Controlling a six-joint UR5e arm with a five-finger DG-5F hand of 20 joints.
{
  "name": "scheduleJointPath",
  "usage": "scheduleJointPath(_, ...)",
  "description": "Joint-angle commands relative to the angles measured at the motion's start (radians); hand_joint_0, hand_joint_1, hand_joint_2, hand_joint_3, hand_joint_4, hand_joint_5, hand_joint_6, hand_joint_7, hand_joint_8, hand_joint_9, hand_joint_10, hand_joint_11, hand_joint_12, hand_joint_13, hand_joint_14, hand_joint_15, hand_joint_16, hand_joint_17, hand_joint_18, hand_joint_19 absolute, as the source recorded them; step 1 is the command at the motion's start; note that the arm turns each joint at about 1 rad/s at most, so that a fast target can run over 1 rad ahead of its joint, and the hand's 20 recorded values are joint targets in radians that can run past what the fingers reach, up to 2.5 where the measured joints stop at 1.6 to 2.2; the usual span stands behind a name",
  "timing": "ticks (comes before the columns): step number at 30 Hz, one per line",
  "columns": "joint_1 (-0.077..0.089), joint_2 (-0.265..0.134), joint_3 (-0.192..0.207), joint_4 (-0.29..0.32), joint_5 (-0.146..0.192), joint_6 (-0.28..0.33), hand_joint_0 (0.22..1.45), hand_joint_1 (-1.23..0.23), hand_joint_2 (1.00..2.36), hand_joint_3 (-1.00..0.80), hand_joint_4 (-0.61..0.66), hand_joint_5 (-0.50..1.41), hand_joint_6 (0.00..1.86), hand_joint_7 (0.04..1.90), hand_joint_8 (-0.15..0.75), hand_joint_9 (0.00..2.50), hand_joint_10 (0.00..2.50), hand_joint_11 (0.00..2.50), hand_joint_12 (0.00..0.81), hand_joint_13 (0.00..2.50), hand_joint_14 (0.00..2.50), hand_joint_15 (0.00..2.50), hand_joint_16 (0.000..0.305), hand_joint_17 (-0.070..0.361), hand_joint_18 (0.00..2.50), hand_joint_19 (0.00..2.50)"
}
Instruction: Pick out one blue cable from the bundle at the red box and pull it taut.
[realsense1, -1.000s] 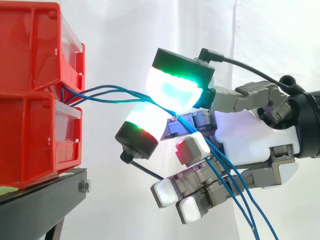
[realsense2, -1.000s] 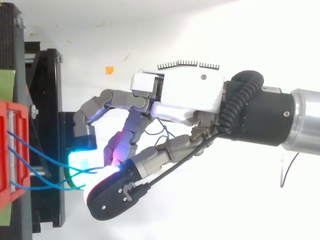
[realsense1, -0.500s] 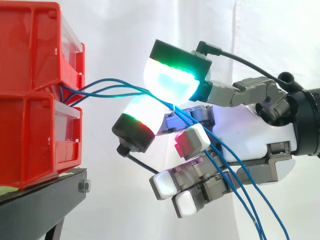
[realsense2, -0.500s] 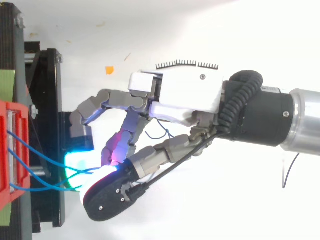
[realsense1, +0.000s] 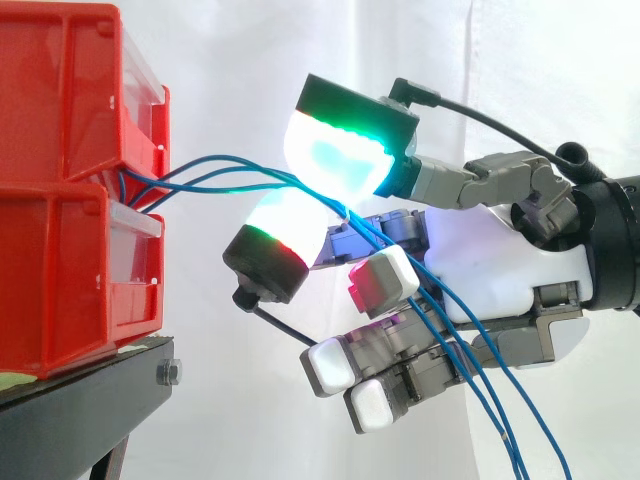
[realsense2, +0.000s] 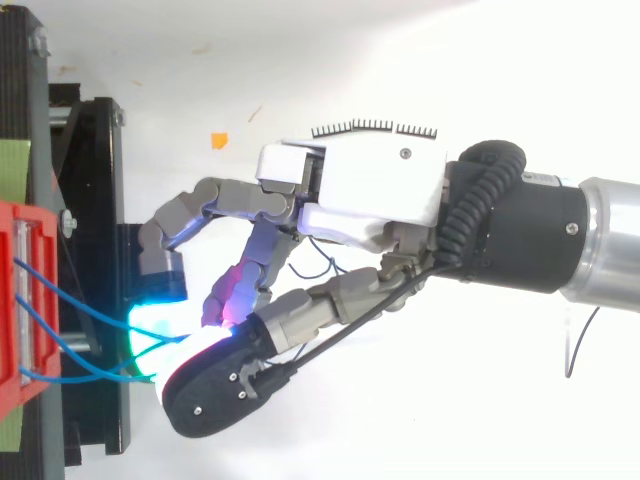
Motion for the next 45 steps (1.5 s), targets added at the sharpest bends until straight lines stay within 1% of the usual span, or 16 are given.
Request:
scheduleJointPath(1,0.000,0.000,0.000,0.000,0.000,0.000,0.49,-0.67,1.00,-0.50,0.06,-0.09,0.80,0.99,0.302,1.37,0.02,0.61,0.395,0.98,0.02,0.50,0.054,0.122,0.84,0.60)
scheduleJointPath(7,0.000,0.000,-0.001,0.000,0.000,-0.002,0.48,-0.66,1.00,-0.50,0.07,-0.08,0.76,1.01,0.301,1.36,0.02,0.61,0.403,0.97,0.02,0.50,0.055,0.123,0.83,0.61)
scheduleJointPath(11,0.002,0.000,0.000,0.000,0.000,-0.002,0.54,-0.68,1.00,-0.50,0.05,-0.08,0.76,1.04,0.291,1.34,0.03,0.61,0.384,0.94,0.02,0.51,0.050,0.113,0.78,0.64)
scheduleJointPath(13,0.002,0.000,0.003,0.000,0.000,-0.002,0.57,-0.71,1.01,-0.41,0.04,-0.08,0.78,1.06,0.288,1.34,0.02,0.62,0.374,0.95,0.02,0.51,0.049,0.110,0.78,0.64)
scheduleJointPath(15,0.002,0.000,0.003,0.000,0.000,-0.002,0.58,-0.72,1.01,-0.36,0.03,-0.09,0.80,1.05,0.284,1.34,0.02,0.62,0.373,0.95,0.02,0.51,0.049,0.109,0.77,0.65)
scheduleJointPath(21,0.002,0.000,0.003,0.000,0.001,-0.002,0.58,-0.78,1.02,-0.22,0.02,-0.10,0.84,1.11,0.296,1.33,0.02,0.65,0.374,0.95,0.02,0.52,0.049,0.110,0.78,0.64)
scheduleJointPath(25,0.003,0.000,0.003,0.000,0.001,-0.002,0.59,-0.81,1.02,-0.19,0.03,-0.11,0.87,1.08,0.298,1.31,0.02,0.65,0.375,0.95,0.02,0.52,0.049,0.110,0.78,0.65)
scheduleJointPath(30,0.002,0.000,0.003,0.000,0.001,-0.002,0.61,-0.87,1.02,-0.17,0.03,-0.12,0.89,1.09,0.291,1.28,0.03,0.66,0.371,0.94,0.02,0.52,0.049,0.110,0.77,0.65)
scheduleJointPath(35,0.000,0.000,0.003,0.000,0.001,-0.002,0.65,-0.91,1.02,-0.24,-0.01,-0.13,0.90,1.08,0.281,1.26,0.03,0.66,0.361,0.93,0.02,0.52,0.048,0.109,0.77,0.64)
scheduleJointPath(38,0.000,0.000,0.003,-0.002,0.001,-0.003,0.69,-0.95,1.01,-0.33,-0.04,-0.13,0.91,1.05,0.276,1.26,0.02,0.66,0.358,0.93,0.02,0.52,0.048,0.108,0.77,0.62)
scheduleJointPath(39,0.000,0.000,0.003,-0.002,0.000,-0.003,0.75,-0.99,1.01,-0.41,-0.08,-0.13,0.91,1.12,0.267,1.25,0.03,0.67,0.350,0.92,0.02,0.51,0.047,0.105,0.77,0.61)
scheduleJointPath(41,0.000,0.000,0.003,-0.002,0.001,-0.002,0.77,-0.99,1.00,-0.49,-0.12,-0.14,0.92,1.12,0.258,1.22,0.03,0.66,0.343,0.91,0.02,0.51,0.045,0.101,0.77,0.59)
scheduleJointPath(42,0.000,0.001,0.003,-0.002,0.001,-0.002,0.79,-1.00,1.00,-0.50,-0.13,-0.14,0.93,1.12,0.251,1.21,0.02,0.68,0.336,0.91,0.02,0.51,0.044,0.099,0.77,0.57)
scheduleJointPath(45,0.000,0.000,0.003,0.000,0.001,-0.002,0.80,-0.99,1.00,-0.50,-0.14,-0.16,0.95,1.05,0.230,1.17,0.03,0.69,0.327,0.90,0.02,0.51,0.041,0.093,0.76,0.55)
